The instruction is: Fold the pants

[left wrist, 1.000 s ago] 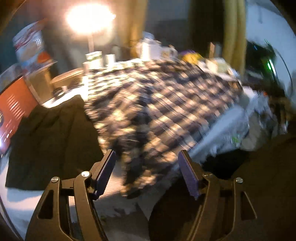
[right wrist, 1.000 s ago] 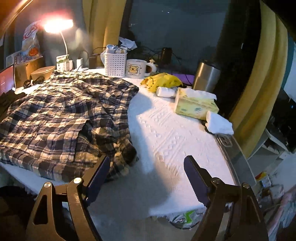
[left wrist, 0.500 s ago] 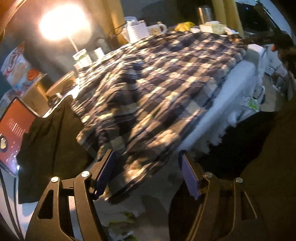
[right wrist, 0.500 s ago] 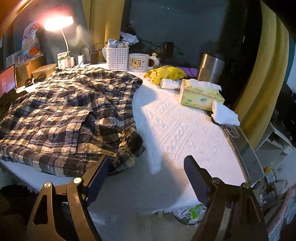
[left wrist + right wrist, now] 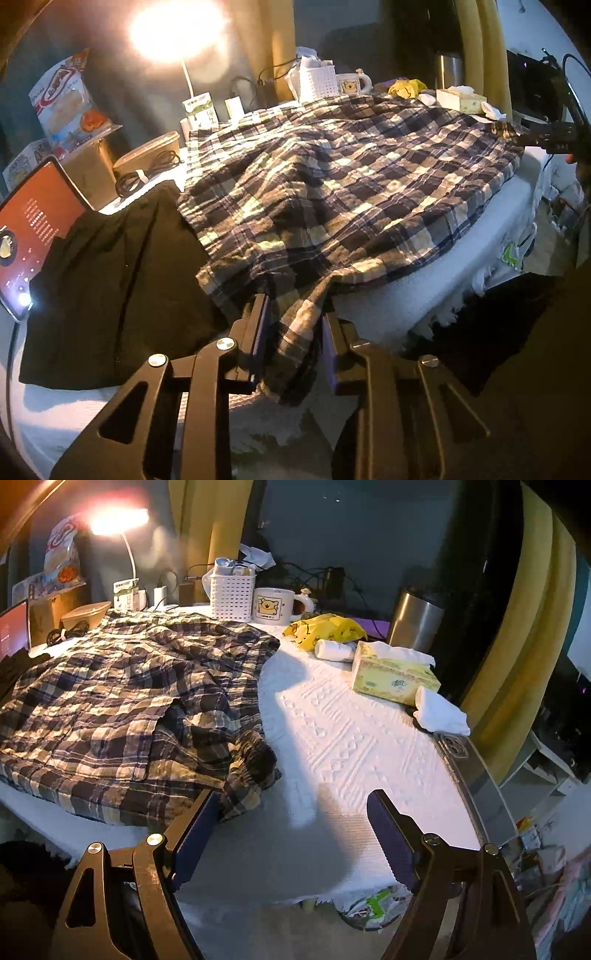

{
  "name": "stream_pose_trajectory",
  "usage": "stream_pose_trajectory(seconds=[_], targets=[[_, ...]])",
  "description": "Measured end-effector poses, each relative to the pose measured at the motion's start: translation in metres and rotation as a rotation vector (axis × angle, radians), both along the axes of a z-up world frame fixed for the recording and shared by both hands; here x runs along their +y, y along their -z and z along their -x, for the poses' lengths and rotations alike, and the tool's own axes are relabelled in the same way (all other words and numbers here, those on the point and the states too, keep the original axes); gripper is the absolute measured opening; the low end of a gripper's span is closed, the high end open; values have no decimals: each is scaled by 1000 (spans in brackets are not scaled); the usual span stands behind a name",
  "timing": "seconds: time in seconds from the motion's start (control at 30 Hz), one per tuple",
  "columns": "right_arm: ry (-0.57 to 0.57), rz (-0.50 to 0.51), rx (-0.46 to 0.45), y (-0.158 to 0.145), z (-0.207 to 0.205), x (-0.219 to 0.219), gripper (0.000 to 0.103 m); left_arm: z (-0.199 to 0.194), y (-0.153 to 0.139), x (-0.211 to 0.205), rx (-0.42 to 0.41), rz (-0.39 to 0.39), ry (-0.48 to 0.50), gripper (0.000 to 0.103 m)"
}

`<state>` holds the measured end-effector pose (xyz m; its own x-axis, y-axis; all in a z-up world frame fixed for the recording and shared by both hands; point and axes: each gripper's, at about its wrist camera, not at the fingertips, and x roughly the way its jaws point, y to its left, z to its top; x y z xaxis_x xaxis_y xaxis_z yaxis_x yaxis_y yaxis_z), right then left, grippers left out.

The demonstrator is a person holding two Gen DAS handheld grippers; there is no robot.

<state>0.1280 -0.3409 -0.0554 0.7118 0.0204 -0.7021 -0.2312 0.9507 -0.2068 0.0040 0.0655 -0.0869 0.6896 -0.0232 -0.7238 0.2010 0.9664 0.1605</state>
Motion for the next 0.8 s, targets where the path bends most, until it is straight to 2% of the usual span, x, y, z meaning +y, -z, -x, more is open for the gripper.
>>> stream_pose_trajectory(seconds=[0.13, 0.33, 0.4, 0.43, 0.53, 0.63, 0.8], targets=[[-11, 34, -4, 1, 4, 2, 83, 2, 5, -4, 0, -16, 19, 26], [-45, 114, -13, 6, 15, 5, 83, -3, 6, -1, -14, 11, -2, 26], [-72, 153, -35, 9, 20, 12, 83, -3, 6, -2, -17, 18, -4, 17], [-88, 166, -45, 10, 21, 17, 83, -4, 7, -3, -12, 29, 0, 6], [-152, 192, -62, 14, 25, 35, 83, -1, 2, -4, -26, 53, 0, 3], [-218, 250, -89, 19, 28, 54, 83, 3, -10, 2, -47, 113, -11, 3], [-293, 250, -91, 26, 30, 73, 83, 4, -23, 7, -60, 182, -14, 2]])
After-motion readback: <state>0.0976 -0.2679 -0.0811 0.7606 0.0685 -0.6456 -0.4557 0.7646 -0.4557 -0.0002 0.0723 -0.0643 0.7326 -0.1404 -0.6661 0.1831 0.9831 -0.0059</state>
